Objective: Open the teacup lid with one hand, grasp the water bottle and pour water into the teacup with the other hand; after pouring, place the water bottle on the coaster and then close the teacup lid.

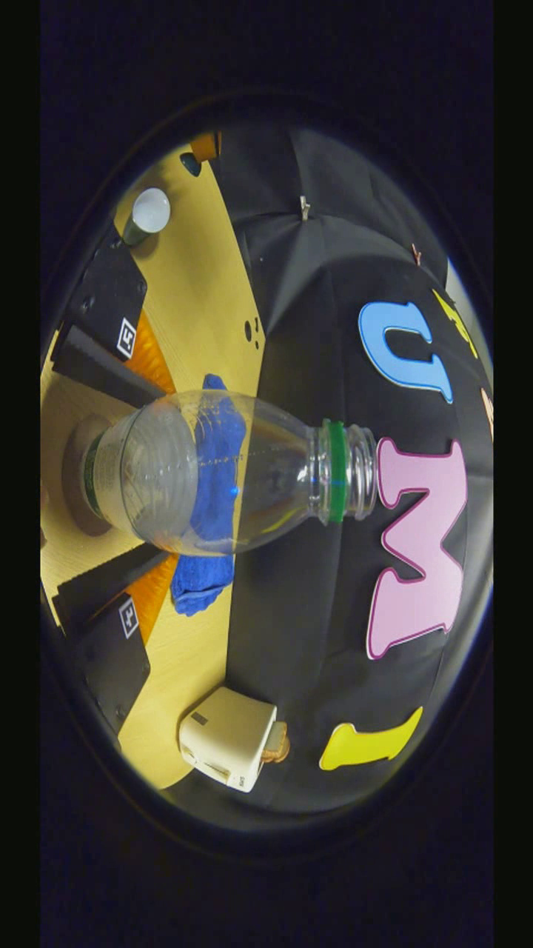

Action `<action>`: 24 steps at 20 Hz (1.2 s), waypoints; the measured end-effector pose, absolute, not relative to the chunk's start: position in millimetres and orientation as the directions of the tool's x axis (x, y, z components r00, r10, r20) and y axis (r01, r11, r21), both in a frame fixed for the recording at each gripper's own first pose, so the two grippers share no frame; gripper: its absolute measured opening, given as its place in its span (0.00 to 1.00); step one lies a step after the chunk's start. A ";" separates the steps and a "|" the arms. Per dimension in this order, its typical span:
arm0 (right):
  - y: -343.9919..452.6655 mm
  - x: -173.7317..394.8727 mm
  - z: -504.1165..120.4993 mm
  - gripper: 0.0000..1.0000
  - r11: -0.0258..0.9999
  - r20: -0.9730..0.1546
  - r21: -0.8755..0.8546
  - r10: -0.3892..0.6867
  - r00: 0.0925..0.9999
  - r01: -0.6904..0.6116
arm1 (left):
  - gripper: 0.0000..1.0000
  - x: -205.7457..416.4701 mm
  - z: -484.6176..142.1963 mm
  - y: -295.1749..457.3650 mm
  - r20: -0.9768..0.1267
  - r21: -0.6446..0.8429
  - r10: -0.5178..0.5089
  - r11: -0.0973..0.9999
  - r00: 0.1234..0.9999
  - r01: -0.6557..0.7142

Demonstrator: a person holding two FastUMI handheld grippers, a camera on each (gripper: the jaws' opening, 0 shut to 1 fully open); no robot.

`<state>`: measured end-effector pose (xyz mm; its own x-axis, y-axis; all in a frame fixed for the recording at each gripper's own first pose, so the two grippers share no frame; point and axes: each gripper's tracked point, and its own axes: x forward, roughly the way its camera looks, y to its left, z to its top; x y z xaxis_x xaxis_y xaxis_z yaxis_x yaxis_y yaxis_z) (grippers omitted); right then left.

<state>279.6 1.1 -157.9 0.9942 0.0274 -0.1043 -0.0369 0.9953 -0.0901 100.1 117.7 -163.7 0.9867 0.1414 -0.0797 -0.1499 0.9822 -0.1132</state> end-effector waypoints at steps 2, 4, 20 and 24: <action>4.8 274.8 -154.1 0.98 0.995 -0.100 -0.090 0.033 0.994 -0.042 | 0.24 101.3 -161.5 116.3 -0.076 -0.114 0.141 0.982 0.987 -0.149; 9.2 269.4 -153.8 0.98 0.995 -0.102 -0.087 0.043 0.994 -0.052 | 0.24 102.5 -157.7 115.0 -0.068 -0.112 0.140 0.983 0.988 -0.147; -24.6 200.0 -180.5 0.99 0.999 -0.192 -0.033 -0.040 0.981 0.035 | 0.21 128.6 -156.3 69.2 -0.051 -0.100 0.059 0.993 0.997 -0.064; -17.9 160.5 -179.7 0.99 0.997 -0.194 -0.077 -0.036 0.980 0.021 | 0.24 133.9 -169.7 58.4 -0.061 -0.058 0.046 0.997 0.997 -0.050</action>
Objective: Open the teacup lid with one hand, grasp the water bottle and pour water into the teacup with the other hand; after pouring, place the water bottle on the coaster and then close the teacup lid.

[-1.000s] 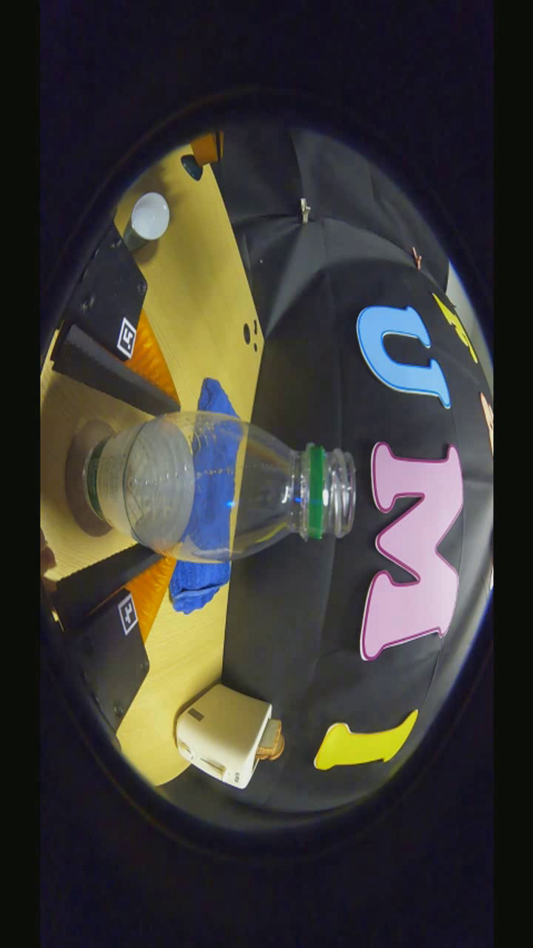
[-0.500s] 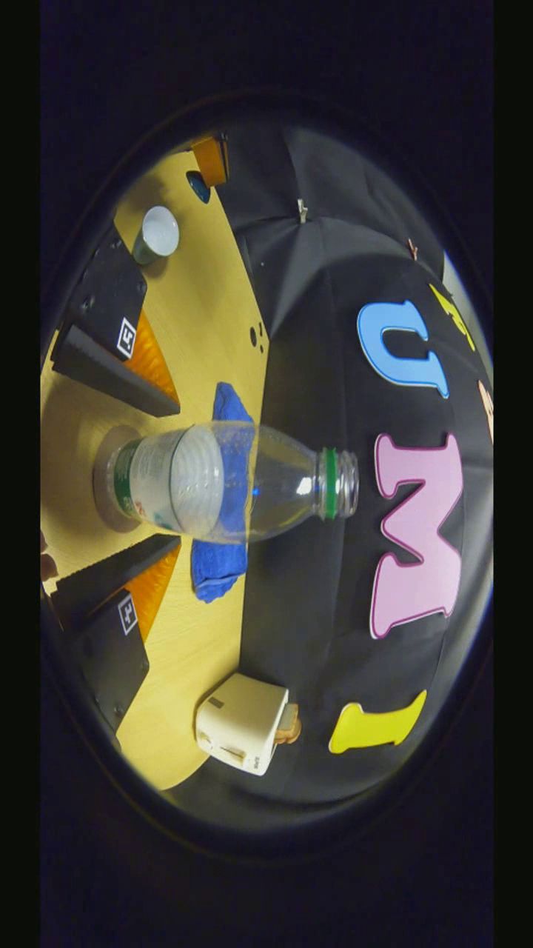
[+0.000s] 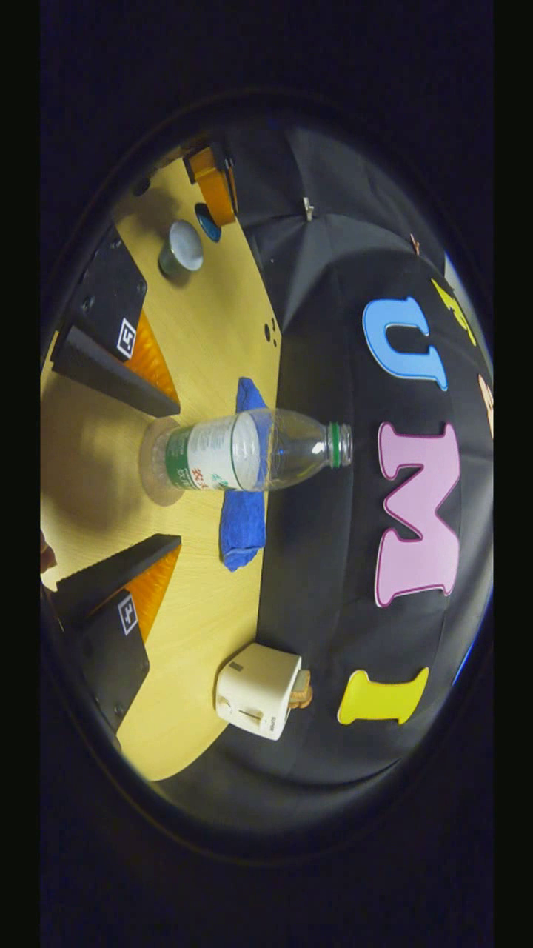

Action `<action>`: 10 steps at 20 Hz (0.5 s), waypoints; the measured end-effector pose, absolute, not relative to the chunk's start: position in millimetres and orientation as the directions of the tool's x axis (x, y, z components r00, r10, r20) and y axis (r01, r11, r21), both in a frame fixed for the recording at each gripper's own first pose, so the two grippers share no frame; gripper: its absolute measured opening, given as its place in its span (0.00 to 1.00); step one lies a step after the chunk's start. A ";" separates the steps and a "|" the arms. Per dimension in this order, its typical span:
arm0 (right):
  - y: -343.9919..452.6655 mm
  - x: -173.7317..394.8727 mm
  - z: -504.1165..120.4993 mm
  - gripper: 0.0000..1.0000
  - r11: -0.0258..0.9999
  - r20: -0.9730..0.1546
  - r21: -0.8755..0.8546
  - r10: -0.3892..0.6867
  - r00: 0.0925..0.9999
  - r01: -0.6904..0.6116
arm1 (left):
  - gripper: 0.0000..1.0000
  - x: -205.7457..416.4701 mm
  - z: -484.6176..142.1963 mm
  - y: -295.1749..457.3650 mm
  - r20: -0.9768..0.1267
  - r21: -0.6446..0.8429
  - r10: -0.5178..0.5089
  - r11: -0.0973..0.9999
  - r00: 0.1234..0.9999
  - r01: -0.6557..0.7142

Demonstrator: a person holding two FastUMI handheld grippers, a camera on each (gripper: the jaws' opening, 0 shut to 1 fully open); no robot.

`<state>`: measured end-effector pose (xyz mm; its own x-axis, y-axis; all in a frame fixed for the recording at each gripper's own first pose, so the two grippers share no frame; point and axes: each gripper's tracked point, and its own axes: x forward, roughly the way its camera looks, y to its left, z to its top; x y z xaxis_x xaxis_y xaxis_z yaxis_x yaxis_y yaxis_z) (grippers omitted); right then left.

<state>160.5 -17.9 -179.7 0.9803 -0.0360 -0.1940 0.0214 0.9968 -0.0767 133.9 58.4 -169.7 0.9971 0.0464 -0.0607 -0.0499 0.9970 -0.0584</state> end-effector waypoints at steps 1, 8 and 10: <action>-13.8 151.9 -181.9 0.98 0.997 -0.201 -0.076 -0.030 0.979 0.015 | 0.24 134.1 -172.7 56.3 -0.062 -0.049 0.043 0.998 0.997 -0.046; 5.4 125.4 -195.9 0.96 0.998 -0.241 -0.059 0.001 0.971 -0.015 | 0.25 140.0 -185.0 40.5 -0.056 -0.007 0.015 1.000 0.998 -0.015; 3.8 125.2 -197.8 0.98 0.998 -0.245 -0.059 -0.003 0.970 -0.011 | 0.25 142.9 -188.7 37.8 -0.058 0.002 0.010 1.000 0.998 -0.010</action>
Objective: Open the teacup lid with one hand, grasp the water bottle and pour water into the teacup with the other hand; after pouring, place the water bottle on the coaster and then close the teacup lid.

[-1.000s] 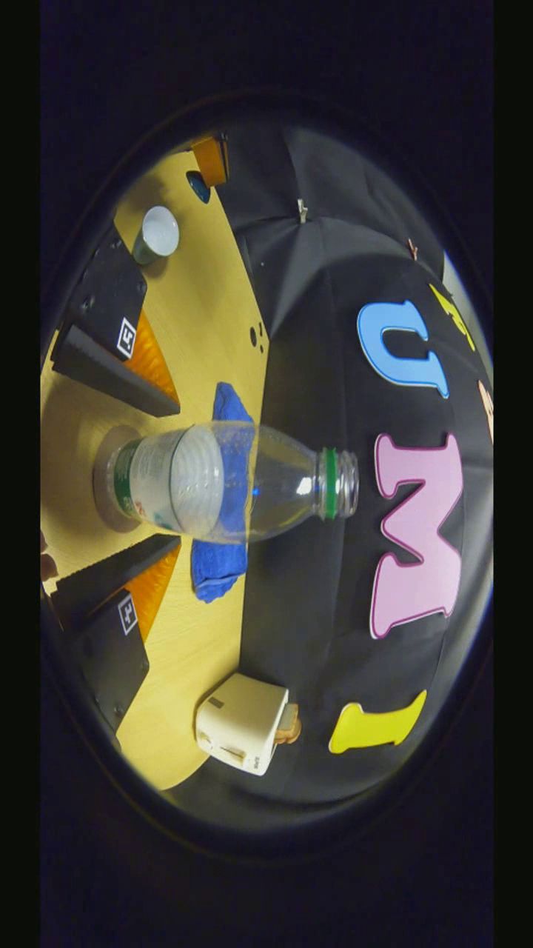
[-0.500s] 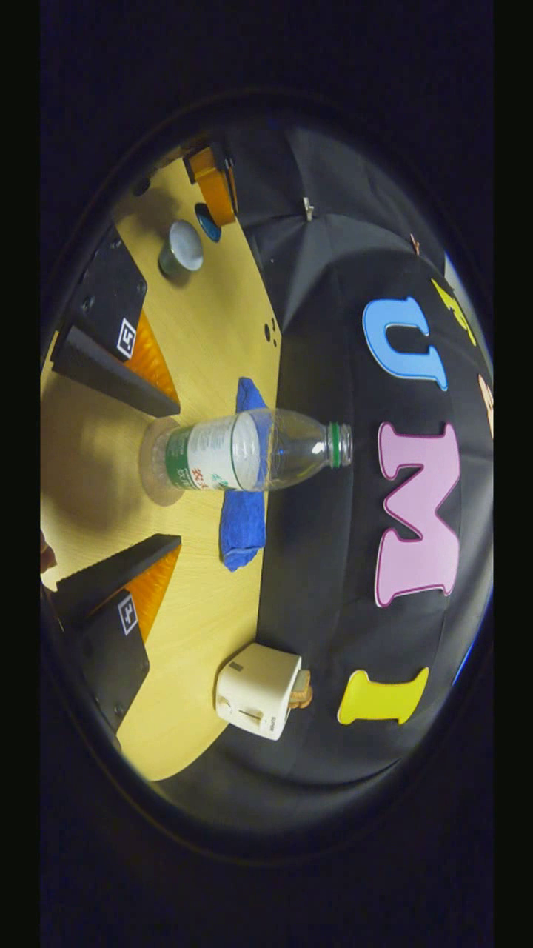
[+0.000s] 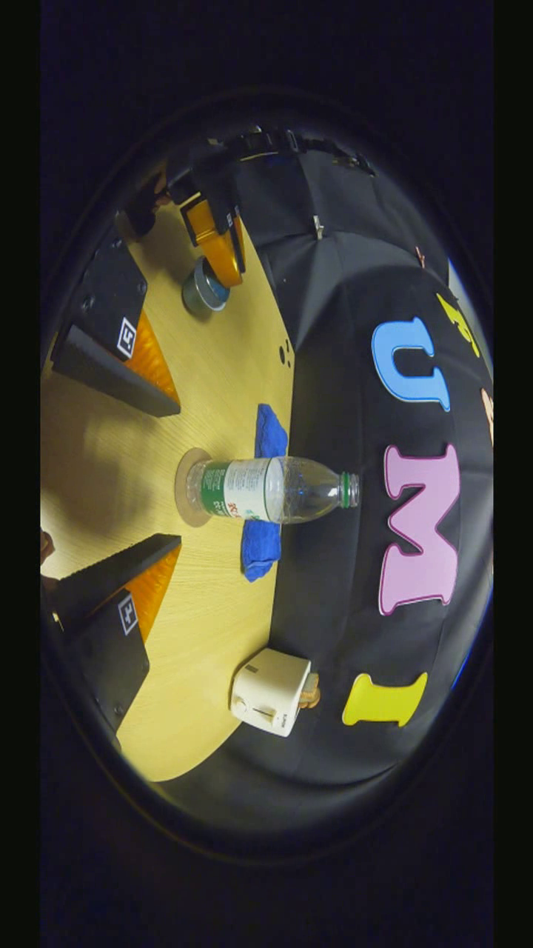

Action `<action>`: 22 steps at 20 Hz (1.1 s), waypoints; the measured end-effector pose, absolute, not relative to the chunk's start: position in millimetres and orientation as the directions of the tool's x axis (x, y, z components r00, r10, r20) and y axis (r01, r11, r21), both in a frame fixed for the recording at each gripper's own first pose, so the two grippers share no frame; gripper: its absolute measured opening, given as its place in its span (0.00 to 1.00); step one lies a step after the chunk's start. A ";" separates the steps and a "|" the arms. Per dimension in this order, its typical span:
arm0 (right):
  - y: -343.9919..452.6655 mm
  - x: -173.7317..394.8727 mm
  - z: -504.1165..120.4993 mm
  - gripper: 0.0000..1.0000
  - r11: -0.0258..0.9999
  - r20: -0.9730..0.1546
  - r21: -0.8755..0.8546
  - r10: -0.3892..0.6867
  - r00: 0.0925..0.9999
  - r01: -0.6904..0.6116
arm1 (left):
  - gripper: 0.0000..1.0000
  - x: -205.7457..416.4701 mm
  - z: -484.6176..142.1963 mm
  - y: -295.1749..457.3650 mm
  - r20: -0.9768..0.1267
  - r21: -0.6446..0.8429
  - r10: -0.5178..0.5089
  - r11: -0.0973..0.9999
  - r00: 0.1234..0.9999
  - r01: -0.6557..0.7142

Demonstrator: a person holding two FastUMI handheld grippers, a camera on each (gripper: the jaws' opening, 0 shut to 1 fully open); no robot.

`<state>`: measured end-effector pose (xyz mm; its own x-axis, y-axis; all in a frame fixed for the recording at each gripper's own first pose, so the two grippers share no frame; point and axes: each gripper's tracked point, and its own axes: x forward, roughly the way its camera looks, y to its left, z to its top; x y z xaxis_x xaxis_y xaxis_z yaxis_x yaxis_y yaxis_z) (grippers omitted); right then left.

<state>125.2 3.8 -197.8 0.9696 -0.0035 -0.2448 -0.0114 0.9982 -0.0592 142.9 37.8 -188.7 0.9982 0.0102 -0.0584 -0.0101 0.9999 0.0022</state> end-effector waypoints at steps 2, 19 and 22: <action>2.2 125.4 -199.1 0.98 0.999 -0.248 -0.049 -0.006 0.969 -0.006 | 0.25 144.9 -196.0 35.8 -0.069 0.015 0.009 1.000 0.998 -0.008; -13.8 111.8 -130.1 0.96 0.999 -0.220 -0.050 -0.018 0.975 0.007 | 0.93 106.5 -91.9 38.8 -0.042 0.084 0.053 0.995 0.998 -0.049; -19.2 94.1 -98.9 0.98 0.999 -0.204 -0.045 -0.019 0.979 0.010 | 0.93 89.9 -46.8 28.9 -0.025 0.115 0.050 0.992 0.998 -0.047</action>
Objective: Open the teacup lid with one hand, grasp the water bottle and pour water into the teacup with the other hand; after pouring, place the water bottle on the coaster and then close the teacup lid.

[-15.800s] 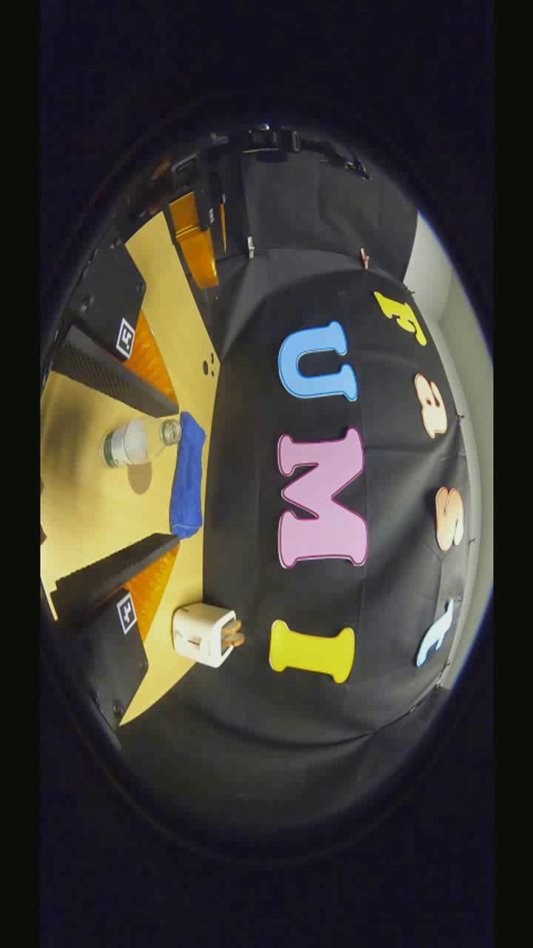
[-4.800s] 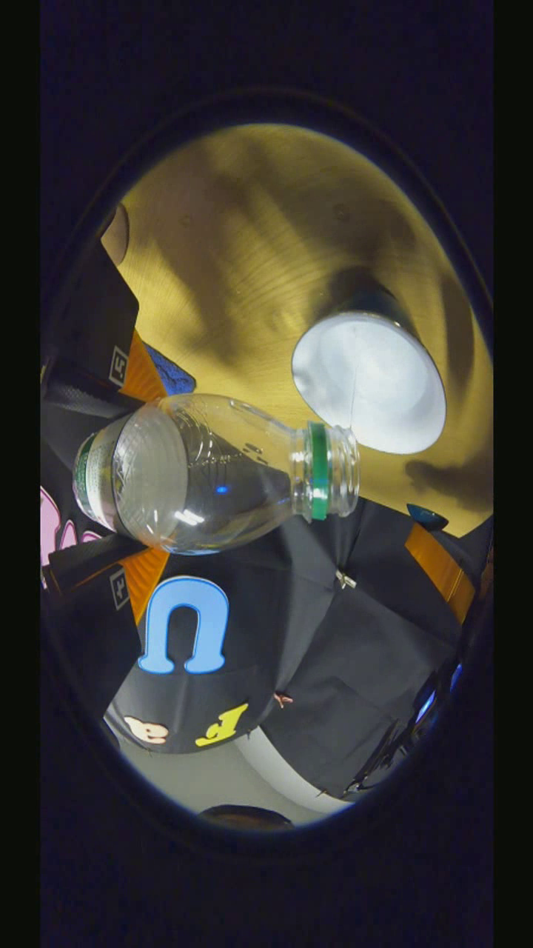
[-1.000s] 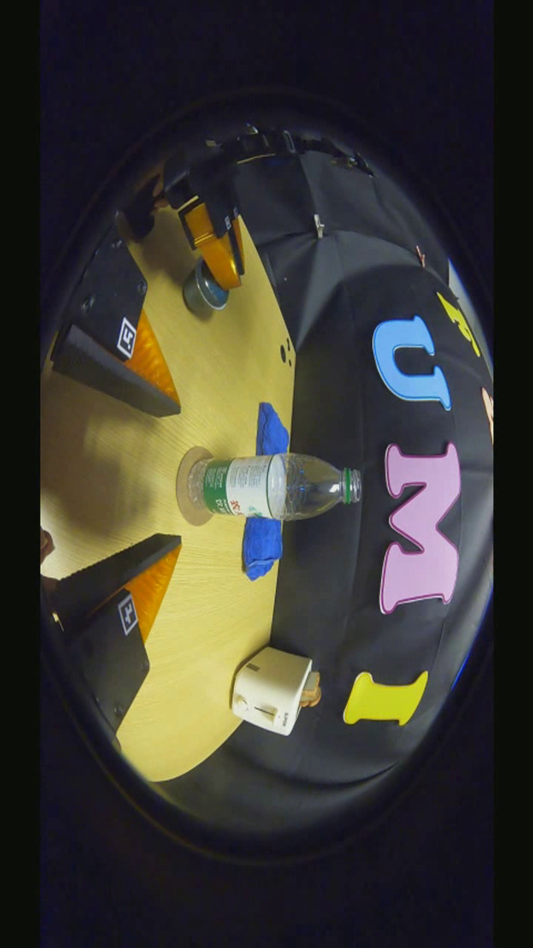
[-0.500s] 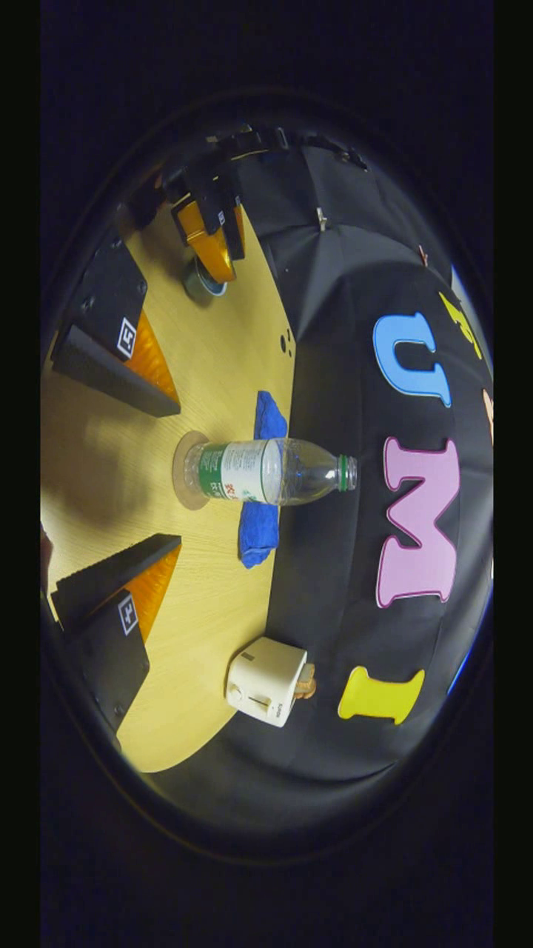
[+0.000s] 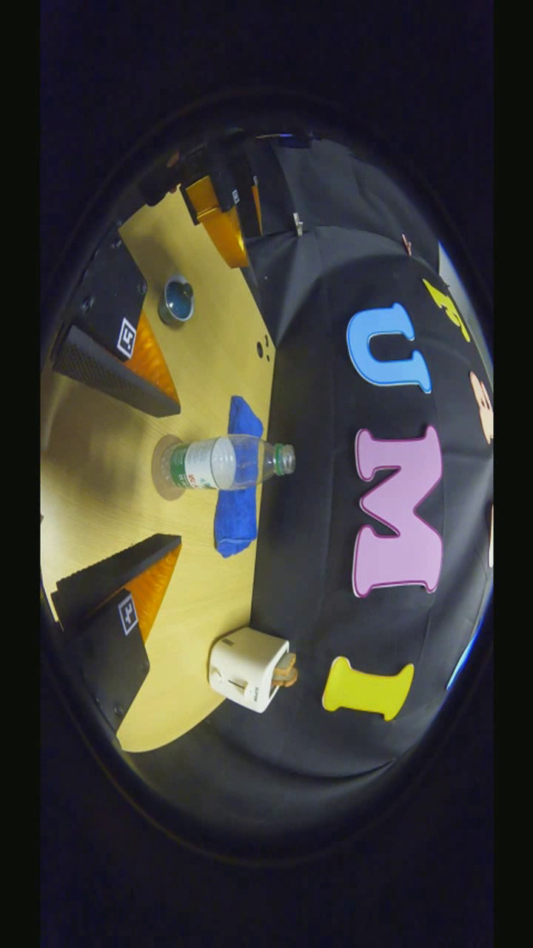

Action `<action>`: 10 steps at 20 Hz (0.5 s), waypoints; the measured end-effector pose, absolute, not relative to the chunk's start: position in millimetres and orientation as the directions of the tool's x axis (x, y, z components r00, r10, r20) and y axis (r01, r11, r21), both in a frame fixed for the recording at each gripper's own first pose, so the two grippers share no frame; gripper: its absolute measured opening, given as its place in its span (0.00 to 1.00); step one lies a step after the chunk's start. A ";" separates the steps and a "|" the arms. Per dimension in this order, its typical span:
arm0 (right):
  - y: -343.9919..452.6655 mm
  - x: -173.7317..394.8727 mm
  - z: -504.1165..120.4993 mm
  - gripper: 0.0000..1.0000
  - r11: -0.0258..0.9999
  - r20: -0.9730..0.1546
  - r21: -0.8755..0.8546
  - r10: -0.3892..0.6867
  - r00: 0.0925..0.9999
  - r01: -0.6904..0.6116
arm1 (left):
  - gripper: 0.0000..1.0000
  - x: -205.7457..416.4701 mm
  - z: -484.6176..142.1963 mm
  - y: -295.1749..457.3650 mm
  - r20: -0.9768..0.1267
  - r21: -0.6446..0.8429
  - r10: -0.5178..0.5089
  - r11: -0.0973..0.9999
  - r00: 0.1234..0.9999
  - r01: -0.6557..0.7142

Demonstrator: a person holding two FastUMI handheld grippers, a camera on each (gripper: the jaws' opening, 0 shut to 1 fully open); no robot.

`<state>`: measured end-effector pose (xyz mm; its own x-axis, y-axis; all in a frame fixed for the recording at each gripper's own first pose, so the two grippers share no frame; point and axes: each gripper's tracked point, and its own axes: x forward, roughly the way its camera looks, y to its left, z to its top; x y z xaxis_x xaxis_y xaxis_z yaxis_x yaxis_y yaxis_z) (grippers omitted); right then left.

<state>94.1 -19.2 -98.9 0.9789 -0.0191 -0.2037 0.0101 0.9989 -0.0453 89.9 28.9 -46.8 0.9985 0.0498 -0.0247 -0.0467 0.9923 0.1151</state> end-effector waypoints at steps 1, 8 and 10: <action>-23.9 88.0 -87.6 0.99 0.999 -0.194 -0.046 -0.024 0.981 0.015 | 0.93 85.6 -31.4 25.3 -0.017 0.120 0.051 0.992 0.999 -0.049; -60.4 53.5 -11.9 0.98 0.998 -0.092 -0.022 -0.066 0.994 0.064 | 0.92 48.3 57.9 -25.9 0.050 0.044 -0.012 0.999 0.999 0.010; -71.0 43.0 4.8 0.98 0.996 -0.067 -0.015 -0.087 0.994 0.087 | 0.92 37.0 73.9 -35.5 0.062 0.036 -0.025 0.999 0.998 0.023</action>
<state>43.0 -71.0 4.8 0.9939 -0.0875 -0.0674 0.0867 0.9961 -0.0150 37.0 -35.5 73.9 0.9977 -0.0252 0.0625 0.0230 0.9991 0.0356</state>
